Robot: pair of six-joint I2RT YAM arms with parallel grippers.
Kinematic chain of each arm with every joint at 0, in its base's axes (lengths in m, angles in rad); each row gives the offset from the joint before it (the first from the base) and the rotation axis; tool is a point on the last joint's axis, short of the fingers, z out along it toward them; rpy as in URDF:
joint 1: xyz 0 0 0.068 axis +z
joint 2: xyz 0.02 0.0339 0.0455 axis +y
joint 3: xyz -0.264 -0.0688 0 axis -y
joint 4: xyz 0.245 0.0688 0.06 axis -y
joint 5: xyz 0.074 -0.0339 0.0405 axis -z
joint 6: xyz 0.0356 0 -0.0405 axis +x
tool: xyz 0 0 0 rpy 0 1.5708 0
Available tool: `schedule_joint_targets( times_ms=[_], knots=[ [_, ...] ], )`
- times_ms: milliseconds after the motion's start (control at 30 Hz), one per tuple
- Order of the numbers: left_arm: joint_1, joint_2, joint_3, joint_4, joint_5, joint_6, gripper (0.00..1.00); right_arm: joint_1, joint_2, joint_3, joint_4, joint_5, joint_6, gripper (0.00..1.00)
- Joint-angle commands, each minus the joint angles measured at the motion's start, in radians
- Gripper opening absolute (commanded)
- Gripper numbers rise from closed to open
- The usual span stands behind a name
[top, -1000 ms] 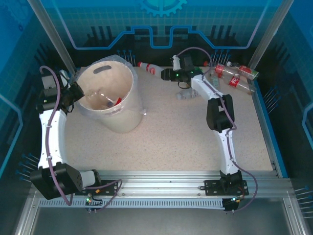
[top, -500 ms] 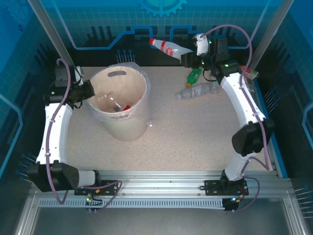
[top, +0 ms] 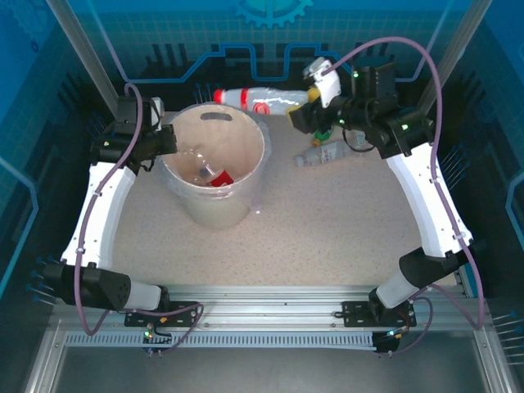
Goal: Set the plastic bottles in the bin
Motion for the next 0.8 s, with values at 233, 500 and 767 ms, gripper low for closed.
schedule_joint_targets(
  times_ms=[233,500,767],
  knots=[
    [-0.089,-0.039,0.071,0.133,0.006,-0.001,0.00,0.183,0.203,0.204,-0.230,0.152,-0.121,0.57],
    [-0.128,-0.063,0.065,0.126,0.031,-0.032,0.00,0.237,0.367,0.341,-0.291,0.219,-0.127,0.57],
    [-0.149,-0.093,0.015,0.165,0.077,-0.056,0.00,0.267,0.495,0.450,-0.362,0.235,-0.142,0.57]
  ],
)
